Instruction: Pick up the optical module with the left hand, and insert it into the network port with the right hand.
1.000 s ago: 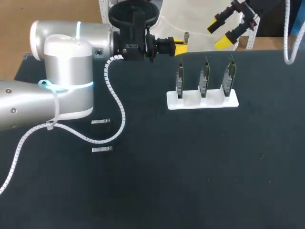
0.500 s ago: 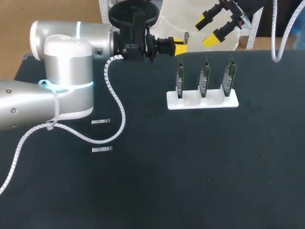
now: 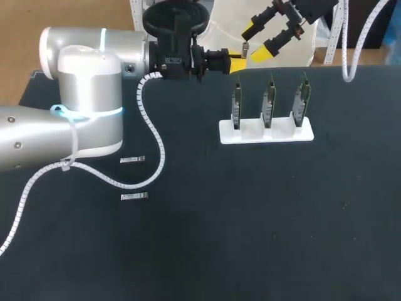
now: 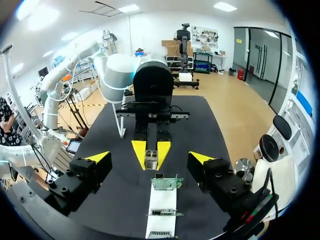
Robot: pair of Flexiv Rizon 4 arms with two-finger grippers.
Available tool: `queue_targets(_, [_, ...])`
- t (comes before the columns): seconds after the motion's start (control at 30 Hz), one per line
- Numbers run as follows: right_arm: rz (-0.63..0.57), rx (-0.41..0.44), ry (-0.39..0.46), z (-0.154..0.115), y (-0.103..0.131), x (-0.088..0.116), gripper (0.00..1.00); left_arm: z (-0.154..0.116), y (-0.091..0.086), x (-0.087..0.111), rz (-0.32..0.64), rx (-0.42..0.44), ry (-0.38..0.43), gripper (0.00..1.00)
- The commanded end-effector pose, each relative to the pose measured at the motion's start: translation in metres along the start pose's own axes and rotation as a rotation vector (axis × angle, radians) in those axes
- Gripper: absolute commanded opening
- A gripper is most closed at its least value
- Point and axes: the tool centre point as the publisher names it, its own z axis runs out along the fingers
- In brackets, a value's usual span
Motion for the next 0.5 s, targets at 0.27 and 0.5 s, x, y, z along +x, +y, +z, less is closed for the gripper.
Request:
queue_targets(0.27, [0.006,0.0,0.001,0.0054,-0.0033,-0.0047,1.0,0.0007,0.0002,0.001,0.001,-0.002,-0.004,0.0])
queue_targets(0.5, [0.016,0.003,0.004,0.0063,-0.002,-0.0022,1.0,0.0007,0.0002,0.001,0.001,-0.002,-0.004,0.0])
